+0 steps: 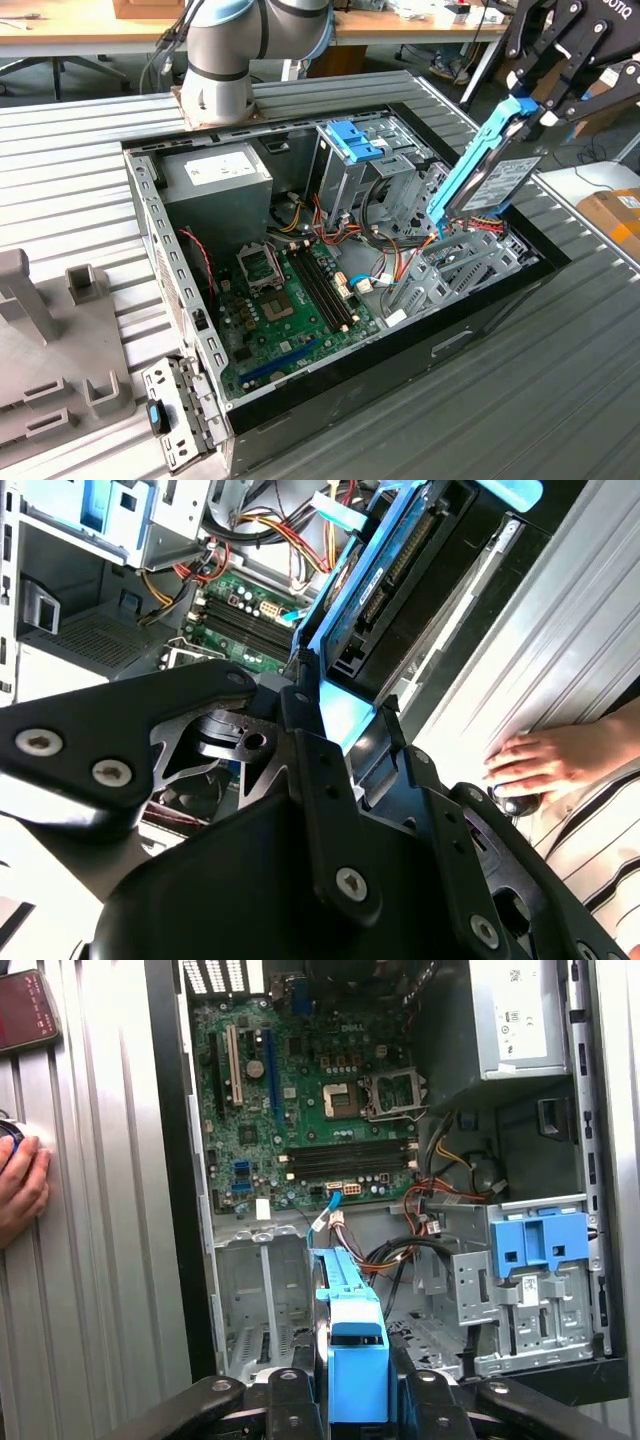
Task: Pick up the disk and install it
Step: 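Insert the disk into the insertion slot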
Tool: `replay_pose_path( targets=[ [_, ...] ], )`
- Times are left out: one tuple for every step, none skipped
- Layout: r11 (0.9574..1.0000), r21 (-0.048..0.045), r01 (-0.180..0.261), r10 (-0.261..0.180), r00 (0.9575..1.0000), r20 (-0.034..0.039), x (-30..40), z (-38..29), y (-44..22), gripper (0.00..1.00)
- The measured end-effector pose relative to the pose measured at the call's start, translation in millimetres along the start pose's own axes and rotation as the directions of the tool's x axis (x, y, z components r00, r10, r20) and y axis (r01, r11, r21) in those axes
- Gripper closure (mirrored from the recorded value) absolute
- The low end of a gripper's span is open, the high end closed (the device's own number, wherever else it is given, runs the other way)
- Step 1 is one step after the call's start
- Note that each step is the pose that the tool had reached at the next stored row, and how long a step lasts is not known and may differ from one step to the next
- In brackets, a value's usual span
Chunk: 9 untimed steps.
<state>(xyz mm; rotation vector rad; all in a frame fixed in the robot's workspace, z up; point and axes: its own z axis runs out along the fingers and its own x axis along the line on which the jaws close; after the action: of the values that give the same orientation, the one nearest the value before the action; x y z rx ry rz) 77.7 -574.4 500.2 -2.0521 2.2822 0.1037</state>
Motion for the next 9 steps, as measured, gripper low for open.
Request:
replay_pose_path(
  targets=[
    [1.0,0.0012,0.0,0.0,1.0,0.0035,3.5,-0.4,0.1,0.64],
    [1.0,0.0024,0.0,0.0,1.0,0.005,4.5,-0.5,0.5,0.64],
    [1.0,0.0037,0.0,0.0,1.0,0.0065,5.4,-0.6,1.2,0.64],
    [1.0,0.0071,0.001,-0.001,1.0,0.0078,6.5,-0.6,2.9,0.64],
    [0.9999,0.0114,0.001,-0.001,1.0,0.0084,7.1,-0.6,6.0,0.64],
    [0.9999,0.014,0.001,-0.001,1.0,0.0087,7.5,-0.7,7.8,0.64],
    [0.9999,0.0165,0.002,-0.002,1.0,0.009,8.0,-0.7,9.6,0.64],
    [0.9998,0.0199,0.002,-0.002,1.0,0.0091,8.8,-0.9,12.2,0.64],
    [0.9998,0.0217,0.002,-0.002,1.0,0.0093,9.6,-1.0,13.4,0.64]
  ],
)
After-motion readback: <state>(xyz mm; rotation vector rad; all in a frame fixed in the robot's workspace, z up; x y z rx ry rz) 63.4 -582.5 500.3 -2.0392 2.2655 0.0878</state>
